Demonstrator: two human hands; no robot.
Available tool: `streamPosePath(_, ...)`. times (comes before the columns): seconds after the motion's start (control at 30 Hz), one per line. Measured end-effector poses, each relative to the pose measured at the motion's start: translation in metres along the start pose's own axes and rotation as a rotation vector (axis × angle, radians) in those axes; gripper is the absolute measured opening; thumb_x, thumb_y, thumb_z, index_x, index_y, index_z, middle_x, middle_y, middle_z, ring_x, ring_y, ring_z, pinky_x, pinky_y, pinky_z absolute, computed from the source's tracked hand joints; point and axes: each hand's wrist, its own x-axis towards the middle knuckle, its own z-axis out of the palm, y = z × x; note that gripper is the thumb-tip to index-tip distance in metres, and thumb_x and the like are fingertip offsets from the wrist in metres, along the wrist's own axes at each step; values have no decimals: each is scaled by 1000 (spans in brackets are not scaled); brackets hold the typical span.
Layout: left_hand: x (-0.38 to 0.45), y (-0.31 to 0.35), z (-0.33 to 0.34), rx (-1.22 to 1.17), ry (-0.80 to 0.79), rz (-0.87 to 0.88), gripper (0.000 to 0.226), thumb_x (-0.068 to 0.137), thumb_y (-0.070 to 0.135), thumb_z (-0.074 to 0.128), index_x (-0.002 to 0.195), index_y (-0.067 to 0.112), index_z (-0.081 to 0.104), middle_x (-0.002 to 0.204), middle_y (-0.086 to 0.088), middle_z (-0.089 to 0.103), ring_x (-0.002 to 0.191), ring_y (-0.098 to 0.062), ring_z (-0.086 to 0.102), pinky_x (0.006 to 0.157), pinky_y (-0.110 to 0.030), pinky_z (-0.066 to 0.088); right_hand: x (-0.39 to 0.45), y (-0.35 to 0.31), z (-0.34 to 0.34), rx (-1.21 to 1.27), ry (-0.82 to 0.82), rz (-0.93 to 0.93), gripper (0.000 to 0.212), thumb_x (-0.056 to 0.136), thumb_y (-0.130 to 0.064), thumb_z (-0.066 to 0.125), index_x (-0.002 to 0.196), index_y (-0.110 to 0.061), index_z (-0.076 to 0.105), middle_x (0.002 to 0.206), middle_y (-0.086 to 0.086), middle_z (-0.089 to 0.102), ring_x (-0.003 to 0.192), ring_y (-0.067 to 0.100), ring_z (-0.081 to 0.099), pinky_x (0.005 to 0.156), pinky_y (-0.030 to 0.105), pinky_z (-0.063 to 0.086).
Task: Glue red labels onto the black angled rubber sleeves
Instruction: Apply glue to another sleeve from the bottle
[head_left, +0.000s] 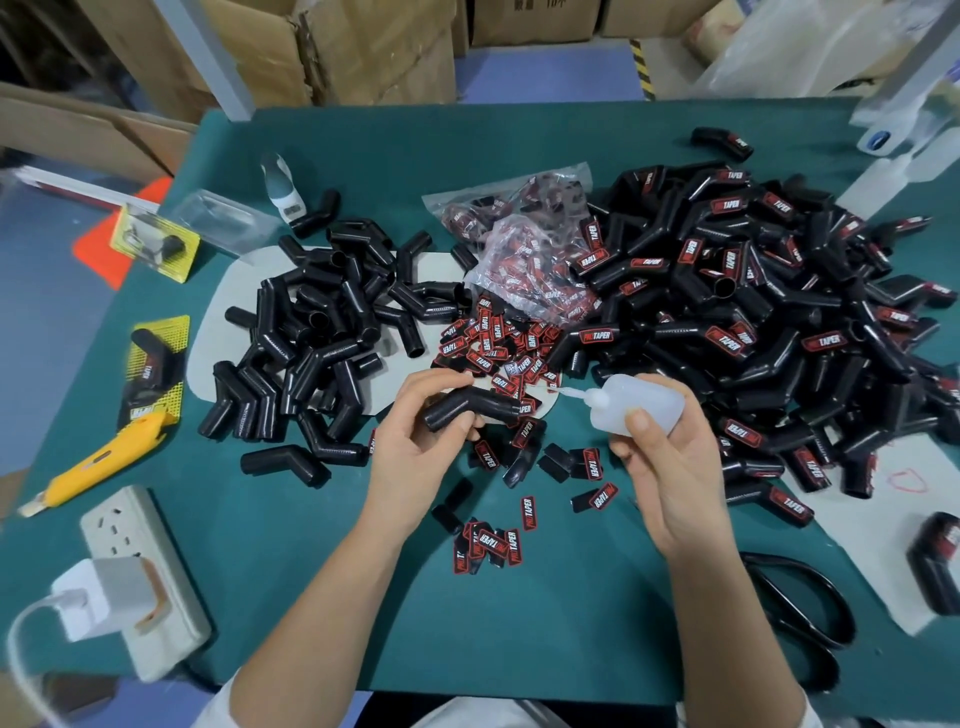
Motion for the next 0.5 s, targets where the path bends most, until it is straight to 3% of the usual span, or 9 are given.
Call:
streamPosePath(0.13,-1,-4,2,150,26,70,27,94,17,70,117,31,72,128,2,62,122,-32,62,109,-50,50,-2,-1,3,-74,-49,-46,36,80,-52,87,108,-38,69,105,-4,70,73,9,56,58,20,46)
streamPosePath(0.27,-2,-7,4,36,34,30,24,97,13,66,116,26,70,130,-5,65,127,-43,59,110,-68,44,-6,-1,4,-203,-16,-96,40,79,-53,87,110,-41,65,100,-8,69,72,10,57,63,21,50)
streamPosePath(0.43,-2,-6,4,10,54,-47,20,97,13,69,116,20,70,128,-5,67,125,-43,63,111,-64,45,-13,-2,9,-359,35,-222,31,84,-38,79,109,-48,65,104,-20,71,89,-3,67,73,13,54)
streamPosePath(0.5,-2,-4,5,26,48,-52,22,97,9,70,115,21,70,127,-3,68,126,-37,63,112,-53,47,-16,-3,13,-401,40,-268,28,85,-38,77,107,-51,64,104,-22,70,87,-6,66,72,11,54)
